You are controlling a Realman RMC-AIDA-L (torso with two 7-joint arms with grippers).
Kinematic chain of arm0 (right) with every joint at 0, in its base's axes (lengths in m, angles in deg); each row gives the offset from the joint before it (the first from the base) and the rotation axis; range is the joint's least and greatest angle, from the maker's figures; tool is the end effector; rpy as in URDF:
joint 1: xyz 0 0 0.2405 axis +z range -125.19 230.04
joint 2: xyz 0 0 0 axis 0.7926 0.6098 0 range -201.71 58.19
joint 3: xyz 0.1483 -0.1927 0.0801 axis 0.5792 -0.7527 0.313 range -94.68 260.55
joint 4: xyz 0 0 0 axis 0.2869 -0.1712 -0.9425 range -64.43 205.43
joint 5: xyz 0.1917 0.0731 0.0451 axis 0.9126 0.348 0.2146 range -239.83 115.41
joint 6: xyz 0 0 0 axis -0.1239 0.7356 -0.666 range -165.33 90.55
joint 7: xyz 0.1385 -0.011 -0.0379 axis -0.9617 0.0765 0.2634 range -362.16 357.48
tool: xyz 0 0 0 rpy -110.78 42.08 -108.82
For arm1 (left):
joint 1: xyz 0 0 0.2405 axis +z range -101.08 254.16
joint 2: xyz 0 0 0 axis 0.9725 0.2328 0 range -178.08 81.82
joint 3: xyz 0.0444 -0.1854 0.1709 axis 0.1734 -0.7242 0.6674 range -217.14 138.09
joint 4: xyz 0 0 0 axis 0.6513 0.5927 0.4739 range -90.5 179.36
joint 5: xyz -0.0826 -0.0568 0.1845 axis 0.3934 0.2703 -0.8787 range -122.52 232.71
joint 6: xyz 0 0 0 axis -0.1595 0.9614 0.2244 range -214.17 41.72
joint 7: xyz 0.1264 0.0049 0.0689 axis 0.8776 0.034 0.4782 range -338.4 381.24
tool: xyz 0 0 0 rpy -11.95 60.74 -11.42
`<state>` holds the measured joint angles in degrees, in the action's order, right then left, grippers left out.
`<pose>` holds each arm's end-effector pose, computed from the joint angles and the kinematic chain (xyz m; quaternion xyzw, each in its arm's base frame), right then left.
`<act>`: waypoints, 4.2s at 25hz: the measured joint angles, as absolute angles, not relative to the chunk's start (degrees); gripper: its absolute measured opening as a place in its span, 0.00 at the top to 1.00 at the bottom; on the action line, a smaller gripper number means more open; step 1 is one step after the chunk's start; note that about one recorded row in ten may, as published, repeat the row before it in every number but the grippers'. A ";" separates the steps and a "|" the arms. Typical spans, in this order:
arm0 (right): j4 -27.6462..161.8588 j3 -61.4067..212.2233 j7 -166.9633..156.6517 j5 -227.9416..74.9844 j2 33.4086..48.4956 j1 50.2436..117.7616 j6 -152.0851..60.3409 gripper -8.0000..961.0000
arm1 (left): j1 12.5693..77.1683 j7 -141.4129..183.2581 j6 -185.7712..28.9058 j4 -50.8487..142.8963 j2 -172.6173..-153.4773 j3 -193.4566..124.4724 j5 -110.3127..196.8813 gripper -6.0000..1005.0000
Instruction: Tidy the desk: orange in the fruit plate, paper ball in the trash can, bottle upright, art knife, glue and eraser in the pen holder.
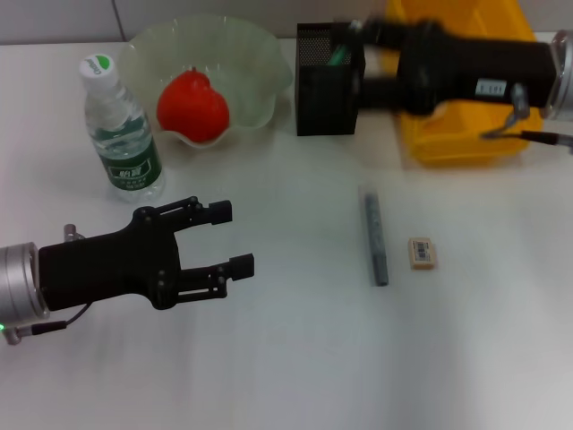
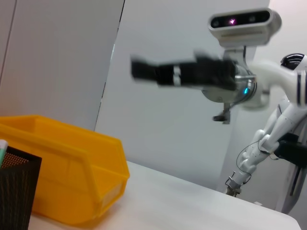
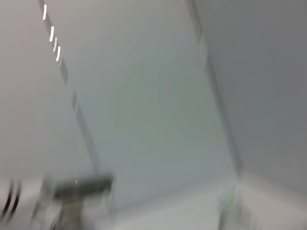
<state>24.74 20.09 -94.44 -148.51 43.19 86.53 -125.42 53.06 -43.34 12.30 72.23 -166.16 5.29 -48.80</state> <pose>0.1639 0.3627 0.0226 -0.9268 0.1557 0.3366 0.0593 -0.2756 0.2710 -0.0156 -0.9223 -0.1747 -0.3340 0.0848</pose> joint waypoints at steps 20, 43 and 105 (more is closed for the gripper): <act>5.63 17.25 -119.82 -214.13 46.73 100.63 -140.75 0.22 | 53.77 -43.84 12.77 72.67 -164.50 6.61 -49.25 0.19; 15.25 -1.09 -117.19 -214.86 47.75 100.80 -123.47 0.28 | 53.59 -43.75 12.27 72.64 -165.27 6.35 -49.94 0.19; 7.84 19.37 -136.14 -194.82 46.53 102.05 -105.23 0.30 | 53.25 -43.36 13.63 72.65 -165.28 6.18 -49.48 0.19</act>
